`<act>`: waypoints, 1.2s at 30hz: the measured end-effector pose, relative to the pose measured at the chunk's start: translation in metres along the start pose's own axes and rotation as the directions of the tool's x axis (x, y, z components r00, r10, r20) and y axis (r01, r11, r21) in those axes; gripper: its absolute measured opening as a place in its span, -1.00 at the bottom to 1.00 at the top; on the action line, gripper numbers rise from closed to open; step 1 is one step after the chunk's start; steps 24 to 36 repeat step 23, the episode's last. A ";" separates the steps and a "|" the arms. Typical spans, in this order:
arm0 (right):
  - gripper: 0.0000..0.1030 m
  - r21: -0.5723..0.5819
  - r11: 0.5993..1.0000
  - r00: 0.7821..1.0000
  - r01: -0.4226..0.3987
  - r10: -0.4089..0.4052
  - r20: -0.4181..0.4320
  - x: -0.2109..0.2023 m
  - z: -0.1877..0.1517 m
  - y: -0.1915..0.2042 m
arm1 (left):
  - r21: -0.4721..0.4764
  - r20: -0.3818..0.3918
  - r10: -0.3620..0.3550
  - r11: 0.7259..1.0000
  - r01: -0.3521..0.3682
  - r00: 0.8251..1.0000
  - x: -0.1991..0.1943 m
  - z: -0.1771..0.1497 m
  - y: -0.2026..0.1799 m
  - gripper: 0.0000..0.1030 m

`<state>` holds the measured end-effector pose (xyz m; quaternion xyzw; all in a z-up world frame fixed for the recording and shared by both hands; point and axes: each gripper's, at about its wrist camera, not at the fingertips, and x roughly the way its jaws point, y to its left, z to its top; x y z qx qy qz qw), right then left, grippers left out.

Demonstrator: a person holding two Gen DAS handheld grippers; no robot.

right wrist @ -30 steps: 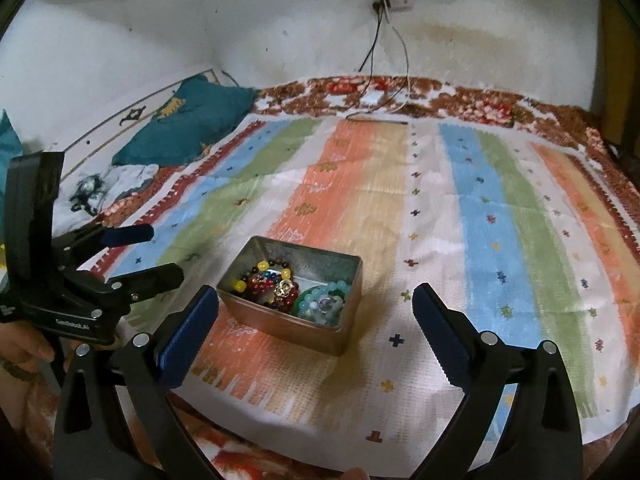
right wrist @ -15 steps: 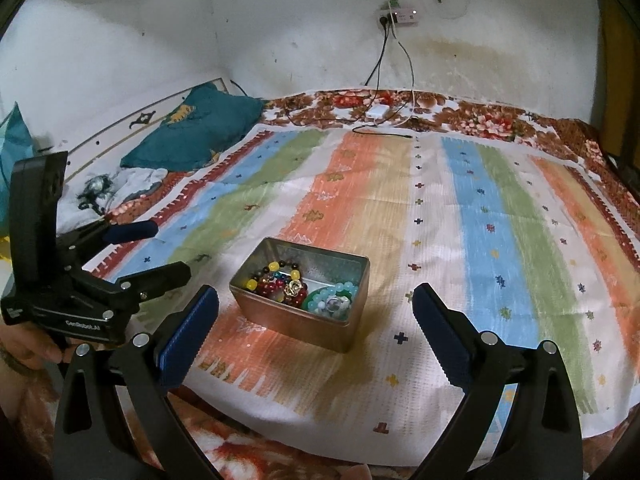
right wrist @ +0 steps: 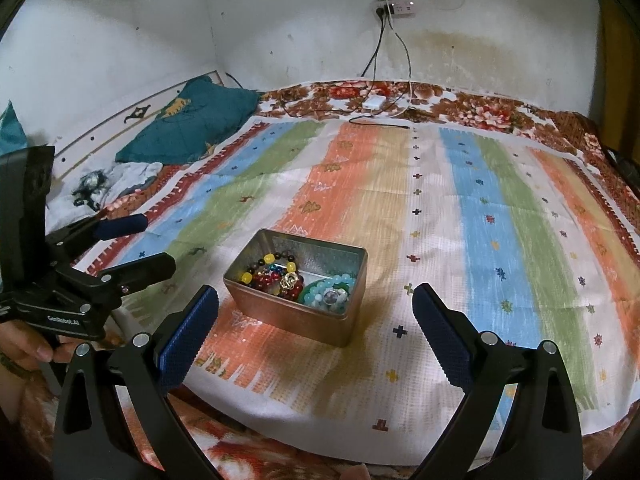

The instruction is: Organize jewelry

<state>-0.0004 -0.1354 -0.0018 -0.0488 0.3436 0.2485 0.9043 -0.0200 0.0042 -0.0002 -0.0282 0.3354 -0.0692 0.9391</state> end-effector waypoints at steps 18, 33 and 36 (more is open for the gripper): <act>0.91 -0.022 1.000 1.000 0.014 -0.014 0.008 -0.001 -0.003 0.004 | 0.004 -0.007 -0.016 1.000 0.016 1.000 -0.002 0.001 -0.001 0.89; 0.91 -0.021 1.000 1.000 0.014 -0.013 0.006 -0.002 -0.003 0.005 | 0.003 -0.007 -0.014 1.000 0.014 1.000 -0.002 0.001 -0.001 0.89; 0.91 -0.021 1.000 1.000 0.014 -0.013 0.006 -0.002 -0.003 0.005 | 0.003 -0.007 -0.014 1.000 0.014 1.000 -0.002 0.001 -0.001 0.89</act>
